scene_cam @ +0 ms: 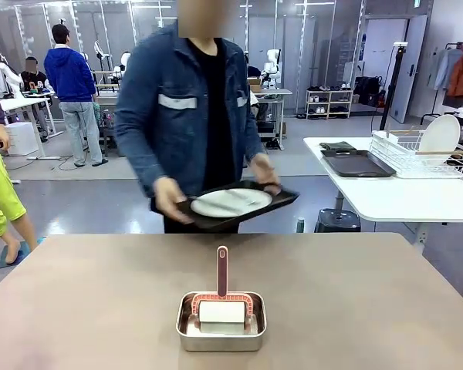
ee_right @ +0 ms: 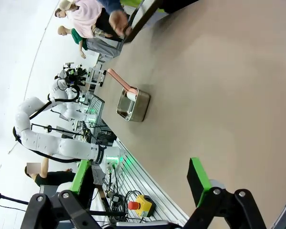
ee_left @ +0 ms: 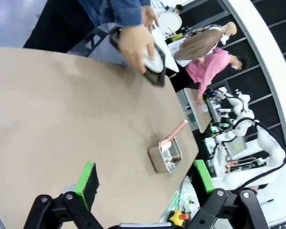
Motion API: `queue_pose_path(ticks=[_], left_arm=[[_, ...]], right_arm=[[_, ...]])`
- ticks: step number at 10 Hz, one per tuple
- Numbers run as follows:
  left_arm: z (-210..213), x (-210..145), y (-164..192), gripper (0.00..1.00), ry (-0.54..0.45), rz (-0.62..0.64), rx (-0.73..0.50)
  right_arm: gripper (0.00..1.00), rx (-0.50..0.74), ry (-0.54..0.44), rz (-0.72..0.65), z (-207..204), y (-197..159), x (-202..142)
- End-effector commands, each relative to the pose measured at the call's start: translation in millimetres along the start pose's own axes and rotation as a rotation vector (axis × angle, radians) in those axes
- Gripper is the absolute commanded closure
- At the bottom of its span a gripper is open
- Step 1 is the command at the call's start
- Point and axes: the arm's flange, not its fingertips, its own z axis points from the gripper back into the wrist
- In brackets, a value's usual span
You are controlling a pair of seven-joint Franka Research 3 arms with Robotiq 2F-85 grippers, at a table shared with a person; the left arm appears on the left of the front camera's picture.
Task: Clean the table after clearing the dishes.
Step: When the right (or left) Handle tray is removed, use the right hand (or left hand) to clean the right (or left) side of the table with the Lint Roller.
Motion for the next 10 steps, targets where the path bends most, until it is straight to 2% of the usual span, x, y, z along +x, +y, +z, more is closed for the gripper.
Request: queue_pose_path(ticks=[1, 3, 9, 10], left_arm=[[-38, -4, -34, 0.0, 0.014, -0.018, 0.073], [-102, -7, -72, 0.0, 0.048, -0.082, 0.044], [-271, -49, -155, 0.0, 0.174, -0.159, 0.058], [-299, -51, -169, 0.0, 0.223, -0.207, 0.087]], right_arm=[[0.0, -0.006, -0.021, 0.007, -3, 3, -3], [0.0, -0.006, -0.021, 0.007, -3, 3, -3], [0.0, -0.006, -0.021, 0.007, -3, 3, -3], [0.0, -0.006, -0.021, 0.007, -3, 3, -3]])
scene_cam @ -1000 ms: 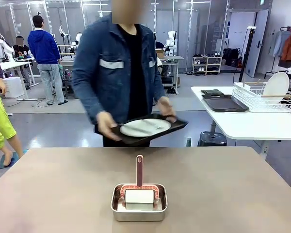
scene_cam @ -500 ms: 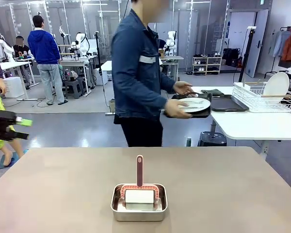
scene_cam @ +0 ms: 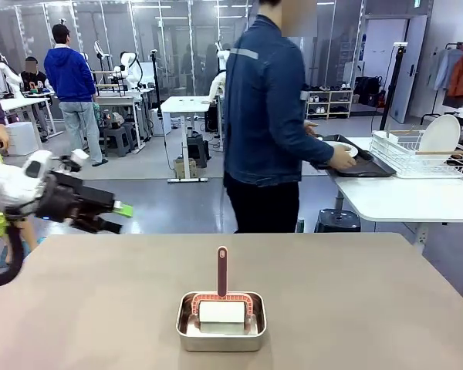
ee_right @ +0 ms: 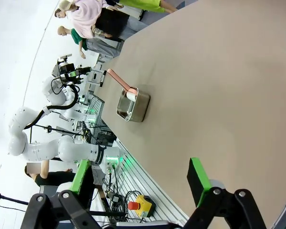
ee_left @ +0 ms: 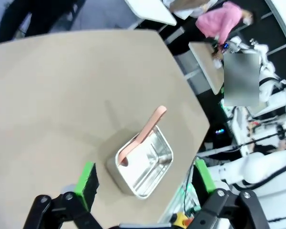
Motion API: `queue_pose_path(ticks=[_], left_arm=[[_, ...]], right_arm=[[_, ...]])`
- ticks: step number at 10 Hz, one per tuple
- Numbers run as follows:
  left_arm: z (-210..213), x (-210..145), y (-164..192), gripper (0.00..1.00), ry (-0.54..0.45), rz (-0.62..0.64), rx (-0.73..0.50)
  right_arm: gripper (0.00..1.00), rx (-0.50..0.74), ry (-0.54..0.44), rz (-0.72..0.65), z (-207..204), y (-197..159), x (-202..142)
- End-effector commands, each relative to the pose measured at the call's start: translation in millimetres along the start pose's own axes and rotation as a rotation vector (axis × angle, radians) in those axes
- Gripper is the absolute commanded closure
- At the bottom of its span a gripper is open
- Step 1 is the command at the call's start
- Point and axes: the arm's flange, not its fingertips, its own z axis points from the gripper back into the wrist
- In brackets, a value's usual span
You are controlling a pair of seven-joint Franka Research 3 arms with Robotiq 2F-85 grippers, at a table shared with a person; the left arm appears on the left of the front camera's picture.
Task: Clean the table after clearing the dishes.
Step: When the right (or left) Handle tray is removed, use the right hand (or left hand) to clean the right (or left) side of the table with the Lint Roller.
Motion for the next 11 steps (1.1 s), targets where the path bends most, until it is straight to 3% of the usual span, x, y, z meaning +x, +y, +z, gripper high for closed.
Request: queue_pose_path(ticks=[1, 5, 11], left_arm=[[-45, 20, -24, 0.0, 0.058, -0.077, 0.063], [-114, 67, -82, 0.0, 0.304, -0.359, 0.186], [-192, 86, -130, 0.0, 0.624, -0.641, 0.222]], right_arm=[[0.0, -0.005, -0.02, 0.008, -2, 3, -3], [0.0, -0.005, -0.02, 0.008, -2, 3, -3], [0.0, -0.005, -0.02, 0.008, -2, 3, -3]])
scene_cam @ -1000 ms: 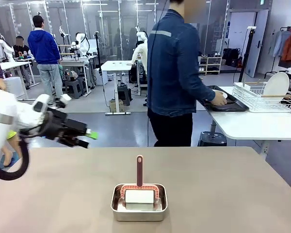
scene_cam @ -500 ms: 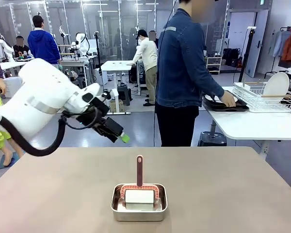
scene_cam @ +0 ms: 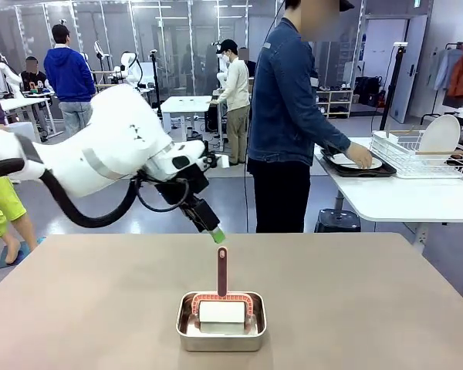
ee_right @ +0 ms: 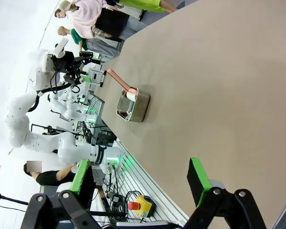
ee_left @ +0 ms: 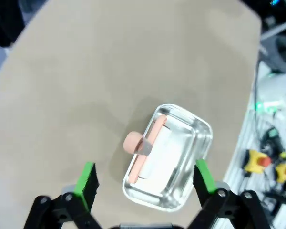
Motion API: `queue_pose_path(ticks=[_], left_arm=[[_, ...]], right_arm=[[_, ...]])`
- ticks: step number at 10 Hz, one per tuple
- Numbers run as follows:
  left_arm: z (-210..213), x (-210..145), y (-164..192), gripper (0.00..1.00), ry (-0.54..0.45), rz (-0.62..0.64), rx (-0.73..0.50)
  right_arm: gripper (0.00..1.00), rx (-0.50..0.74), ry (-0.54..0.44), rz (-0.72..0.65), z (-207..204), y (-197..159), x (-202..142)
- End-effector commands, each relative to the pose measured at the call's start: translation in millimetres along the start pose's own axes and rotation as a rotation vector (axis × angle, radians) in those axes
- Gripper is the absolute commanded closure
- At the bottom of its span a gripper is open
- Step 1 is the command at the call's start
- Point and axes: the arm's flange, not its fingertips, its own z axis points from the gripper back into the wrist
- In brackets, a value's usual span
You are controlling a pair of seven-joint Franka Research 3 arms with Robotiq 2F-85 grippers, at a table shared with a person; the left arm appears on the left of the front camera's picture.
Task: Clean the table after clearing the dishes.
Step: When the right (or left) Handle tray is removed, use the right hand (or left hand) to clean the right (or left) side of the table with the Lint Roller.
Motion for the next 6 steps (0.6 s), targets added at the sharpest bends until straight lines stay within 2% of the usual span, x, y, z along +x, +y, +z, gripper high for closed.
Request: queue_pose_path(ticks=[1, 3, 6], left_arm=[[0, 29, -1, 0.0, 0.093, -0.112, 0.0], [-16, 46, -9, 0.0, 0.174, -0.24, 0.003], [-22, 63, -21, 0.0, 0.236, -0.299, -0.022]], right_arm=[[0.0, -0.006, -0.019, 0.009, -2, 3, -2], [0.0, -0.006, -0.019, 0.009, -2, 3, -2], [0.0, -0.006, -0.019, 0.009, -2, 3, -2]])
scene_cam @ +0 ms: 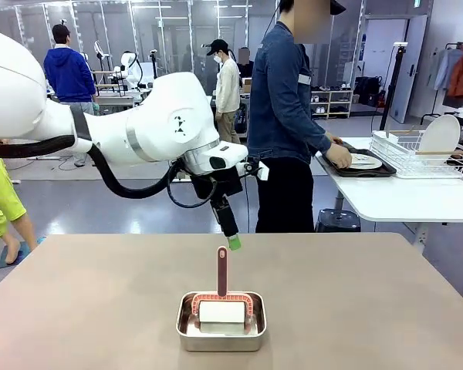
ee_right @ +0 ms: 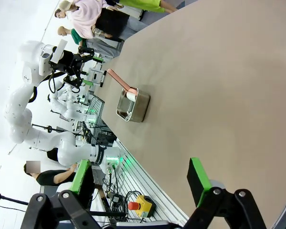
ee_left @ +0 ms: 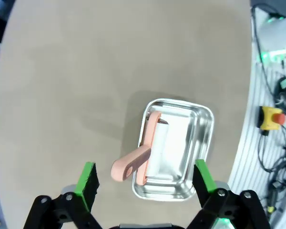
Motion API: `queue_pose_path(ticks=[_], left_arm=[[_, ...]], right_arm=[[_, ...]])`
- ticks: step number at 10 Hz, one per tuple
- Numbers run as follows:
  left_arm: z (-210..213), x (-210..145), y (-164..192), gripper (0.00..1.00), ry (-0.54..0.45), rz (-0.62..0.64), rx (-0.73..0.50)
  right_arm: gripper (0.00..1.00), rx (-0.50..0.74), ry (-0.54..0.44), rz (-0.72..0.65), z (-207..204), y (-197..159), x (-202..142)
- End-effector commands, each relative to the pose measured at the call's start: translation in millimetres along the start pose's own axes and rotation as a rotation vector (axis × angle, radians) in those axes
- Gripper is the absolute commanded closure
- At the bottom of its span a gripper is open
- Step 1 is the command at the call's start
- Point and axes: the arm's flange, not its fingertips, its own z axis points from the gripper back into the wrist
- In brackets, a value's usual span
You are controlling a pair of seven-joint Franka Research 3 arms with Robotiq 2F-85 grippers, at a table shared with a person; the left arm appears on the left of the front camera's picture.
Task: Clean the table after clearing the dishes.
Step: When the right (or left) Handle tray is removed, use the right hand (or left hand) to clean the right (or left) side of the table with the Lint Roller.
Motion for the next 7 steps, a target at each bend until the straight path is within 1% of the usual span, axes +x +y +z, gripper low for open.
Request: queue_pose_path(ticks=[1, 3, 5, 7], left_arm=[[-1, 3, 4, 0.0, 0.066, -0.043, -0.018], [-8, 1, 6, 0.0, 0.146, -0.102, -0.005], [-15, 1, 10, 0.0, 0.196, -0.172, 0.011], [-25, 9, 15, 0.0, 0.158, -0.188, -0.019]], right_arm=[[0.0, -0.006, -0.019, 0.009, -2, 4, -2], [0.0, -0.006, -0.019, 0.009, -2, 4, -2], [0.0, -0.006, -0.019, 0.009, -2, 4, -2], [0.0, -0.006, -0.019, 0.009, -2, 4, -2]])
